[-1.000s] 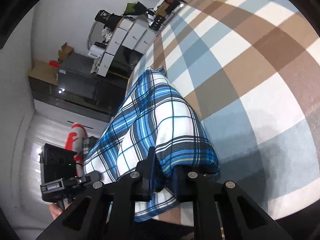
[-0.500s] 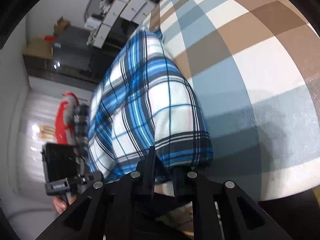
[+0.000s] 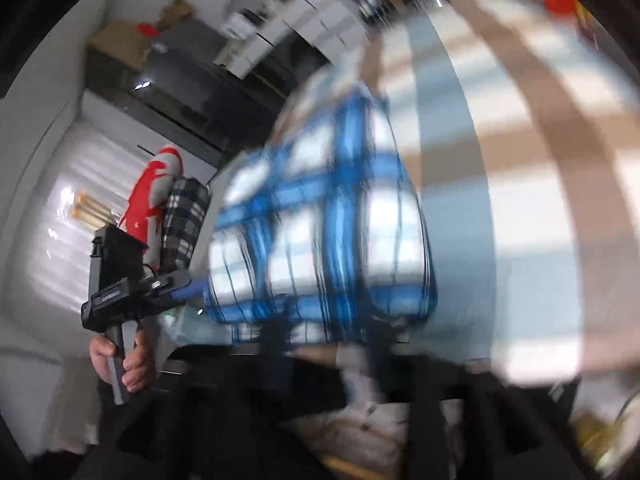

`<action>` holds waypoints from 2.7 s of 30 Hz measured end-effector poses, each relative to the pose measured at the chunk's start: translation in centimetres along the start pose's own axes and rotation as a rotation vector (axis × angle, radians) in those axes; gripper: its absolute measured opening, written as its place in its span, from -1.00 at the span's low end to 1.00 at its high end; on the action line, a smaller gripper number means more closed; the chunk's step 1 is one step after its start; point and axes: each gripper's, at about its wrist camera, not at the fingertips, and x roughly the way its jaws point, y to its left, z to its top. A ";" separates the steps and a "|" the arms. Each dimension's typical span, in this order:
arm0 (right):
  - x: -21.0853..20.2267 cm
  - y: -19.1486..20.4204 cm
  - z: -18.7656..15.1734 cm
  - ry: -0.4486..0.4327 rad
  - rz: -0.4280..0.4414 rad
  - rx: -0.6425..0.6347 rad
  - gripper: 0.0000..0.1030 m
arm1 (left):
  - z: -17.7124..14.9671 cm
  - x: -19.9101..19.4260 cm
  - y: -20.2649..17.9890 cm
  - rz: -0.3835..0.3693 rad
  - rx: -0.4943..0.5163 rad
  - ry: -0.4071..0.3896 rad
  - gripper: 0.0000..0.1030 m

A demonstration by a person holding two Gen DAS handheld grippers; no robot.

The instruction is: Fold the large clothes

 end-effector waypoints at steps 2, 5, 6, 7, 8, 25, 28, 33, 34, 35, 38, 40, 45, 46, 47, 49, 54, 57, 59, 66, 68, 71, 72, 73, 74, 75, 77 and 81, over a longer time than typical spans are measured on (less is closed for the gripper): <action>-0.6 1.4 1.1 -0.070 -0.001 -0.054 1.00 | -0.6 1.2 -0.5 -0.012 0.025 0.030 0.59; 0.8 4.4 3.6 -0.040 -0.025 -0.121 1.00 | -1.5 2.3 -1.5 0.019 0.089 0.044 0.59; 1.3 5.3 4.5 -0.030 -0.030 -0.141 1.00 | -1.8 2.6 -1.6 0.021 0.107 0.050 0.59; 2.6 7.1 6.0 -0.008 -0.063 -0.182 1.00 | -2.0 2.9 -1.7 0.013 0.117 0.058 0.59; 3.8 8.6 7.2 0.016 -0.100 -0.217 1.00 | -2.2 3.2 -1.6 0.007 0.123 0.065 0.59; 21.8 16.2 11.0 0.372 -0.433 -0.375 -0.92 | -3.2 1.7 0.6 0.035 0.128 0.013 -0.92; 19.3 16.7 11.8 0.277 -0.339 -0.297 -0.95 | -3.5 1.3 0.2 0.033 0.138 -0.004 -0.92; 19.1 17.5 12.6 0.250 -0.185 -0.199 -0.99 | -3.7 0.1 1.3 0.033 0.123 -0.023 -0.92; 19.4 18.0 12.5 0.253 -0.188 -0.219 -0.99 | -3.8 -0.1 1.6 0.033 0.118 -0.026 -0.92; 19.7 18.2 12.4 0.251 -0.188 -0.225 -0.99 | -3.9 -0.4 1.6 0.037 0.121 -0.026 -0.92; 19.7 18.3 12.1 0.257 -0.191 -0.241 -0.99 | -4.2 -1.3 1.7 0.022 0.136 -0.030 -0.92; 18.1 17.7 12.1 0.236 -0.138 -0.229 -0.99 | -3.9 -2.9 1.7 -0.010 0.144 -0.056 -0.92; 12.6 14.8 11.1 0.143 -0.024 -0.218 -0.97 | -0.7 -6.6 0.6 -0.040 0.140 -0.153 0.08; 11.1 13.4 10.5 0.111 -0.005 -0.196 -0.97 | 0.0 -7.0 0.2 -0.044 0.145 -0.168 0.35; 10.2 12.4 10.1 0.097 0.004 -0.181 -0.97 | 1.1 -7.2 -0.5 -0.056 0.157 -0.182 0.57; 8.6 10.0 9.5 0.054 0.029 -0.124 -0.97 | 3.2 -6.9 -2.0 -0.032 0.171 -0.193 0.57; 6.7 2.5 7.7 -0.014 0.084 0.055 -0.96 | 8.8 -1.3 -4.3 0.098 0.125 -0.074 0.57; 6.4 -0.7 7.2 -0.035 0.069 0.097 -0.96 | 9.6 1.3 -5.0 0.203 0.144 -0.043 0.57; 6.1 -1.8 7.2 -0.040 0.057 0.111 -0.96 | 9.6 2.2 -4.7 0.169 0.110 -0.002 0.57; 5.8 -2.4 7.0 -0.015 0.041 0.039 -0.96 | 10.6 3.2 -3.7 0.174 0.027 0.034 -0.88; 5.9 -2.4 6.6 -0.003 0.028 0.027 -0.96 | 10.5 3.1 -3.3 0.156 0.010 0.031 -0.90; 6.2 -1.9 6.2 0.003 -0.031 -0.010 -0.93 | 10.3 2.9 -3.0 0.144 -0.017 0.021 -0.95; 6.2 -1.8 6.1 0.003 -0.050 -0.012 -0.74 | 10.0 2.4 -2.9 0.131 -0.031 0.012 -0.96; 6.3 -1.9 6.0 0.003 -0.058 -0.008 -0.48 | 10.2 2.4 -2.8 0.126 -0.034 0.009 -0.96; 6.1 -2.0 6.0 -0.011 -0.062 0.001 0.54 | 10.1 2.2 -3.0 0.125 -0.031 -0.003 -0.96; 5.6 -2.1 5.9 -0.056 -0.074 0.006 1.00 | 9.8 1.8 -3.4 0.128 -0.015 -0.006 -0.97; 5.0 -1.9 6.1 -0.083 -0.084 -0.011 1.00 | 9.4 1.4 -3.9 0.132 0.009 -0.016 -0.97; 4.8 -2.5 6.3 -0.072 -0.077 0.002 1.00 | 9.0 0.7 -4.5 0.126 0.050 -0.024 -1.00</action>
